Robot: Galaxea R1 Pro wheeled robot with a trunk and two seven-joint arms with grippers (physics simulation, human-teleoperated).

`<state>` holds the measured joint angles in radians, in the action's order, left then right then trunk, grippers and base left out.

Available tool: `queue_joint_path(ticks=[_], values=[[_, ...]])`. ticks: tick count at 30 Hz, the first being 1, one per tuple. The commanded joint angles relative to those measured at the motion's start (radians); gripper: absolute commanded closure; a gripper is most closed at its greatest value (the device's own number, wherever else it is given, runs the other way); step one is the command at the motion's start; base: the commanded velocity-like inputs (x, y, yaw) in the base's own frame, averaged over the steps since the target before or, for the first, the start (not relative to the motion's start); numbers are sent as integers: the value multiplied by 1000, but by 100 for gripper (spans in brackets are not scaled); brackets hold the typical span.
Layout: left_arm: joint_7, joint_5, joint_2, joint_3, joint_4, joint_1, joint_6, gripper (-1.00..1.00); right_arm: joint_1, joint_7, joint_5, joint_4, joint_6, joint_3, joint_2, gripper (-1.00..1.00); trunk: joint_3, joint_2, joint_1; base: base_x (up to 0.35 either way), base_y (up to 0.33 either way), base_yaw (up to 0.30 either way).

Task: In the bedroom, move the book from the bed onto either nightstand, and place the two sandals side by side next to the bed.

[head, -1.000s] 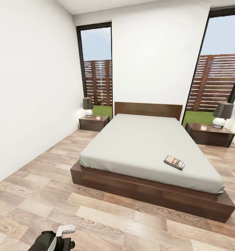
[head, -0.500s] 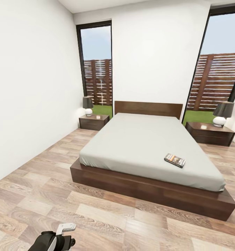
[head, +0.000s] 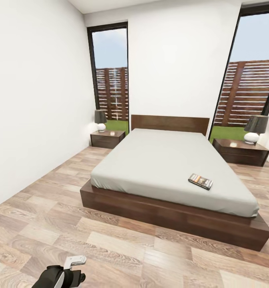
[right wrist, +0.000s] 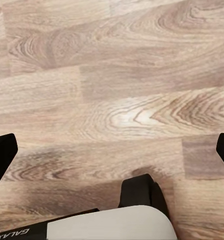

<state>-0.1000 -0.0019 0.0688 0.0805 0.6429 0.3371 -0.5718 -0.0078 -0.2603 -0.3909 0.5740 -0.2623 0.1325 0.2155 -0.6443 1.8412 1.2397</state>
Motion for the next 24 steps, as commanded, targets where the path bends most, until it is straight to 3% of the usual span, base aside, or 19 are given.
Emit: queue_joint_path(ticks=[1,8,12,15,21,24], values=[[1,-1,0,4,1,0,-5,-100,0,-4,-6,1,-8,4,0,-100,-4,8,4,0,0,0],[182,5,-4,1,1,0,52,-100,-1,-3,-6,1,-8,4,0,-100,-26,57,31,0,0,0],[195,6,-6,0,1,0,62,-100,-1,-3,-6,1,-8,4,-1,-100,-39,85,46,0,0,0],[183,6,-7,0,-1,0,62,-100,-1,-3,-6,1,-8,4,0,-100,-48,106,58,0,0,0],[12,2,-6,2,-24,0,59,-100,0,-3,-6,1,-8,4,0,-100,-67,148,81,0,0,0],[-18,0,-5,2,-27,0,60,-100,0,-3,-6,1,-8,4,0,-100,-76,169,92,0,0,0]])
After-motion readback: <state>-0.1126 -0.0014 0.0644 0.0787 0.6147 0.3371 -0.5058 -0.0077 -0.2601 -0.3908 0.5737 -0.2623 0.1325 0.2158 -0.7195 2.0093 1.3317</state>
